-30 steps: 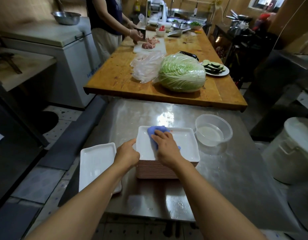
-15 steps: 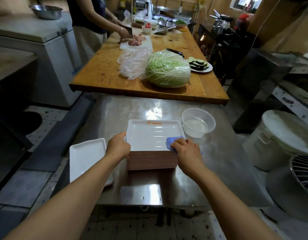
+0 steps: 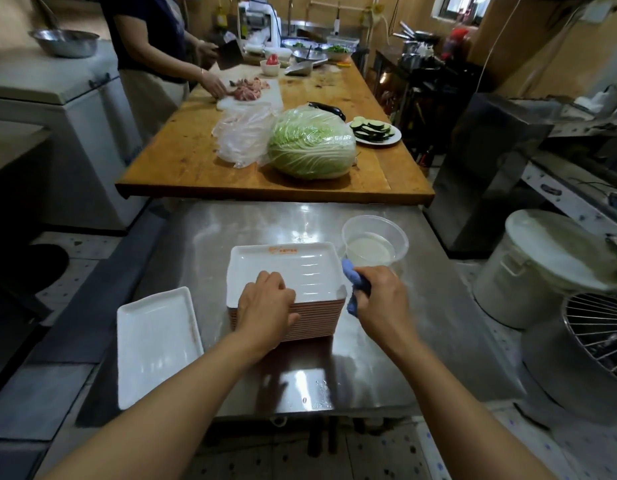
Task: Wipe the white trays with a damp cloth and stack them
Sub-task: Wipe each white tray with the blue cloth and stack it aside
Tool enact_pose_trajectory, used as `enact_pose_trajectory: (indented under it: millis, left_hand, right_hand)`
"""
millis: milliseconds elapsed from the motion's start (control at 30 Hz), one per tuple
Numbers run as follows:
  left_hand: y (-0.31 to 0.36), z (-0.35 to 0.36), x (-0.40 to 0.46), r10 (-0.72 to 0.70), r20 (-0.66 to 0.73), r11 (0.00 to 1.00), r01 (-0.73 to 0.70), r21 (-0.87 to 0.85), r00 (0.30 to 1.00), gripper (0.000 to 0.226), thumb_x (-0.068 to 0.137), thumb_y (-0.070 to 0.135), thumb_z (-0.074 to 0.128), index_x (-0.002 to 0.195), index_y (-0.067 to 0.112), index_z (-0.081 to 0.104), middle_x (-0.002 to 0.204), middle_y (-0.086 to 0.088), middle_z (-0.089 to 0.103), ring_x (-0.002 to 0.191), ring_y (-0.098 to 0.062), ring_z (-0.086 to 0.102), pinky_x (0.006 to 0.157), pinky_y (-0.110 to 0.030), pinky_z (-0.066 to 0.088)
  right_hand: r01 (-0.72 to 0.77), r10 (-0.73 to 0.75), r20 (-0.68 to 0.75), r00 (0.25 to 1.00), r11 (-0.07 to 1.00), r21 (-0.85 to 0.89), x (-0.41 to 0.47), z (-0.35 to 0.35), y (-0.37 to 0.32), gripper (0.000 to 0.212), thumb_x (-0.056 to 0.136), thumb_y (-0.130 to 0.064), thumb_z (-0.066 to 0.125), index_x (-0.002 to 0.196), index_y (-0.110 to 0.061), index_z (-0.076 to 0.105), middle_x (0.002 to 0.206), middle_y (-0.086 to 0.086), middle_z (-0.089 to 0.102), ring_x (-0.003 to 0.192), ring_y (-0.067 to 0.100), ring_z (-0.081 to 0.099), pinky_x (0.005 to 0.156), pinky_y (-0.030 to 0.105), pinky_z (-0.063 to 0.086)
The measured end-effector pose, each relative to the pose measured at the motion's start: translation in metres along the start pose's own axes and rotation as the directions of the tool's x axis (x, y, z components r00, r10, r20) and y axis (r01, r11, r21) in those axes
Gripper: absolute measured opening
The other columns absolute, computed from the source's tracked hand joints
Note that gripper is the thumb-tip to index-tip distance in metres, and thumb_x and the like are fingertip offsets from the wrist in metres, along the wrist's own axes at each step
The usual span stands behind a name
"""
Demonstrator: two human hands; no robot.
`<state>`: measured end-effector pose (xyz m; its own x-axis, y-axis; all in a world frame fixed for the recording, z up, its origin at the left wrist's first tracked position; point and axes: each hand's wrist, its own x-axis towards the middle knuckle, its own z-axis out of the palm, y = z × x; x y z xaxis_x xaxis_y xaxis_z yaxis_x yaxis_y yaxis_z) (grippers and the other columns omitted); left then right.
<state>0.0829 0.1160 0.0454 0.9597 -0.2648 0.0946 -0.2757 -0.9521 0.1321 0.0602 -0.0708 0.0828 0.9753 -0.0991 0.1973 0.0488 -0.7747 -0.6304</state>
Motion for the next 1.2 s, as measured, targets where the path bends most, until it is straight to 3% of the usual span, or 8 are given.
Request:
enact_pose_trajectory:
  millis: [133, 333, 500, 633, 733, 867, 1000, 1200]
  left_hand:
    - [0.005, 0.007, 0.001, -0.002, -0.062, 0.998, 0.006, 0.066, 0.998, 0.027, 0.089, 0.009, 0.05, 0.107, 0.019, 0.067, 0.107, 0.002, 0.057, 0.105, -0.02, 0.047, 0.073, -0.03, 0.035]
    - [0.005, -0.011, -0.003, 0.007, -0.178, 0.994, -0.026, -0.105, 0.984, 0.012, 0.084, 0.01, 0.059, 0.09, 0.014, 0.069, 0.091, -0.003, 0.064, 0.092, -0.024, 0.055, 0.062, -0.03, 0.034]
    - [0.006, -0.047, 0.001, -0.017, -0.316, 0.988, -0.031, -0.149, 0.949, 0.007, 0.09, 0.019, 0.054, 0.094, 0.013, 0.056, 0.083, -0.007, 0.065, 0.077, -0.029, 0.057, 0.064, -0.033, 0.03]
    - [0.004, -0.079, -0.005, -0.123, -0.384, 0.94, -0.017, -0.341, 0.915, 0.01, 0.093, 0.025, 0.051, 0.094, 0.016, 0.056, 0.077, 0.001, 0.058, 0.066, -0.022, 0.05, 0.061, -0.032, 0.032]
    - [-0.002, -0.103, -0.02, -0.231, -0.356, 0.812, -0.023, -0.583, 0.905, 0.008, 0.093, 0.02, 0.052, 0.086, 0.018, 0.054, 0.077, 0.001, 0.061, 0.07, -0.019, 0.055, 0.061, -0.03, 0.038]
    - [-0.017, -0.125, -0.048, -0.395, -0.155, 0.486, 0.062, -0.872, 0.906, 0.013, 0.095, 0.015, 0.05, 0.084, 0.015, 0.058, 0.08, -0.004, 0.066, 0.076, -0.021, 0.062, 0.067, -0.033, 0.05]
    - [-0.03, -0.132, -0.074, -0.415, 0.04, 0.16, 0.116, -0.98, 0.909, 0.017, 0.096, 0.01, 0.048, 0.084, 0.013, 0.059, 0.072, -0.005, 0.065, 0.065, -0.018, 0.061, 0.064, -0.032, 0.052]
    - [-0.038, -0.134, -0.096, -0.403, 0.04, 0.071, 0.075, -0.995, 0.914, 0.019, 0.095, 0.008, 0.048, 0.083, 0.013, 0.061, 0.073, -0.005, 0.067, 0.065, -0.016, 0.062, 0.064, -0.031, 0.053]
  right_hand:
    - [-0.017, 0.018, -0.02, 1.0, 0.999, 0.047, -0.005, -0.004, 0.002, 0.015, 0.083, 0.004, 0.049, 0.07, 0.004, 0.057, 0.067, 0.018, 0.06, 0.071, 0.035, 0.056, 0.068, 0.045, 0.05]
    - [-0.003, 0.012, -0.085, 0.996, 0.995, 0.101, -0.013, -0.008, -0.001, 0.011, 0.071, 0.01, 0.048, 0.064, 0.004, 0.053, 0.053, 0.008, 0.059, 0.059, 0.025, 0.054, 0.065, 0.041, 0.047]
    - [-0.12, 0.145, -0.135, 0.98, 0.977, 0.177, -0.018, -0.012, -0.005, 0.011, 0.085, -0.004, 0.057, 0.091, -0.004, 0.066, 0.079, 0.003, 0.062, 0.073, 0.014, 0.056, 0.071, 0.023, 0.047]
    - [-0.036, 0.092, -0.232, 0.968, 0.972, 0.233, -0.019, -0.023, -0.027, 0.014, 0.089, -0.012, 0.058, 0.101, -0.011, 0.066, 0.085, 0.0, 0.06, 0.076, 0.011, 0.056, 0.067, 0.016, 0.045]
    - [0.071, 0.007, -0.298, 0.955, 0.965, 0.251, -0.016, -0.033, -0.056, 0.016, 0.089, -0.013, 0.059, 0.103, -0.012, 0.066, 0.083, -0.004, 0.056, 0.076, 0.006, 0.054, 0.069, 0.017, 0.045]
    - [0.254, -0.147, -0.383, 0.912, 0.935, 0.246, -0.019, -0.038, -0.102, 0.023, 0.086, -0.008, 0.061, 0.108, -0.014, 0.066, 0.098, -0.006, 0.058, 0.088, 0.002, 0.053, 0.079, 0.008, 0.04]
    - [0.419, -0.339, -0.43, 0.837, 0.902, 0.105, -0.025, -0.03, -0.147, 0.034, 0.081, -0.004, 0.061, 0.115, -0.004, 0.064, 0.12, 0.01, 0.059, 0.114, 0.025, 0.05, 0.098, 0.033, 0.04]
    - [0.507, -0.519, -0.158, 0.84, 0.855, -0.111, -0.032, -0.003, -0.183, 0.053, 0.091, -0.008, 0.048, 0.142, -0.007, 0.037, 0.149, 0.012, 0.034, 0.14, 0.027, 0.025, 0.117, 0.037, 0.012]
